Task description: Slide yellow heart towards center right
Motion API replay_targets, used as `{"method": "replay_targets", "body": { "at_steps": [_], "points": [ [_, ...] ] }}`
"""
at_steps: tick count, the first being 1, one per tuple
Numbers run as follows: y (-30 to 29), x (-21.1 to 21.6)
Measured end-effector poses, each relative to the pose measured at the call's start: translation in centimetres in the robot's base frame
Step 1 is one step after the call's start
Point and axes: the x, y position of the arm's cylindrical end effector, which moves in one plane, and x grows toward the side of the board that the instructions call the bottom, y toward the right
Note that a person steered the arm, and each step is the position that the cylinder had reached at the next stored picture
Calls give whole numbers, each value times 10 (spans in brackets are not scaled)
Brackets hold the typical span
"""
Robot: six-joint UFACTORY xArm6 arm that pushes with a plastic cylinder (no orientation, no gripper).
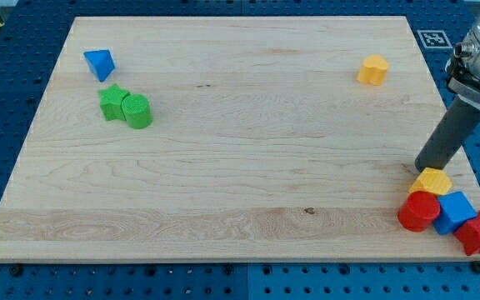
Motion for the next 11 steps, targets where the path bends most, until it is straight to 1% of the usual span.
{"method": "replay_targets", "body": {
  "at_steps": [1, 2, 3, 4, 6, 7, 8, 9, 10, 11],
  "points": [
    [0, 0],
    [-15, -17],
    [-75, -66],
    [-110, -112],
    [-112, -224],
    [-94, -229],
    [-65, -219],
    [-57, -219],
    [-45, -207],
    [-44, -198]
  ]
}}
